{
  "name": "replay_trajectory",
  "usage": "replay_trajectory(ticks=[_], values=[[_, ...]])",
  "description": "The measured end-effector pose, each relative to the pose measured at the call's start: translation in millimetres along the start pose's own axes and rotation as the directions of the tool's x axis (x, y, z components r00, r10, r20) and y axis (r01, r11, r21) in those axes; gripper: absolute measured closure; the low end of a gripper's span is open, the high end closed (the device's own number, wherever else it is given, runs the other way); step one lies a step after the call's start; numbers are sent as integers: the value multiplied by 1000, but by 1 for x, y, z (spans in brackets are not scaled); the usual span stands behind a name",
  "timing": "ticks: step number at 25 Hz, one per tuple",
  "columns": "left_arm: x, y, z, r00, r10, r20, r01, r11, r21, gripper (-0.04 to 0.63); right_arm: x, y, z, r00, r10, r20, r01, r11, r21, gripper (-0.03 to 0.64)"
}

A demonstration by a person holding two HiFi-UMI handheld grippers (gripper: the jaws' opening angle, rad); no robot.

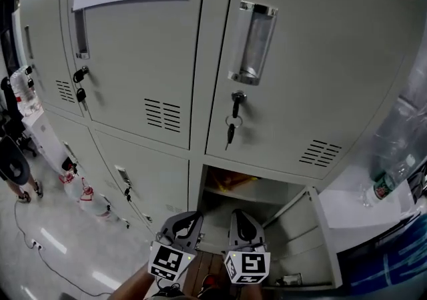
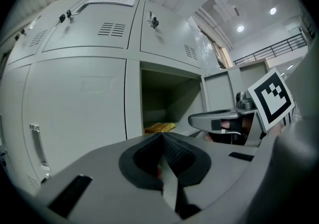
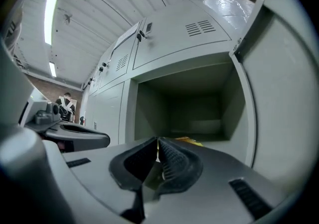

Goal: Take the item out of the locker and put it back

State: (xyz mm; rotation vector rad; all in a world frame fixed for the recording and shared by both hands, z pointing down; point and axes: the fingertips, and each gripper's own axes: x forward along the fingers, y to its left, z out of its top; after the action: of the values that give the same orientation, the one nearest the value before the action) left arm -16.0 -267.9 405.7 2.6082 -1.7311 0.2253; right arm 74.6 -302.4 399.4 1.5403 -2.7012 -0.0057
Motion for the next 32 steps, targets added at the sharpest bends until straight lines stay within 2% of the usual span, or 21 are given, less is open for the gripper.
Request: replay_trajectory(ticks=[7, 9, 11, 14, 18, 23, 28, 32], values=[[11, 5, -5, 998, 56, -14, -56, 998, -20, 574, 28, -5, -7, 997, 68, -22, -68, 998, 4, 592], [13, 7, -7, 998, 68, -17, -68, 997, -25, 574, 37, -4, -11, 996, 80, -34, -79, 997, 8, 523], [13, 10, -10, 996, 83, -19, -84, 996, -33, 574, 47, -2, -16, 994, 96, -55, -96, 995, 15, 486], [10, 15, -11, 994, 105, -29, -106, 994, -35, 574, 61, 2, -24, 990, 113, -84, -112, 994, 15, 472], [6, 20, -15, 991, 126, -34, -128, 991, -43, 574, 75, 1, -35, 988, 90, -123, -88, 996, 17, 465], [2, 25, -21, 989, 142, -45, -144, 988, -57, 574, 83, 1, -42, 988, 73, -135, -73, 997, 3, 468], [-1, 28, -23, 987, 151, -51, -154, 986, -59, 574, 89, 4, -43, 987, 62, -146, -67, 997, -31, 552], [-3, 30, -23, 987, 154, -50, -157, 986, -60, 574, 91, 1, -43, 988, 46, -150, -52, 998, -37, 577]])
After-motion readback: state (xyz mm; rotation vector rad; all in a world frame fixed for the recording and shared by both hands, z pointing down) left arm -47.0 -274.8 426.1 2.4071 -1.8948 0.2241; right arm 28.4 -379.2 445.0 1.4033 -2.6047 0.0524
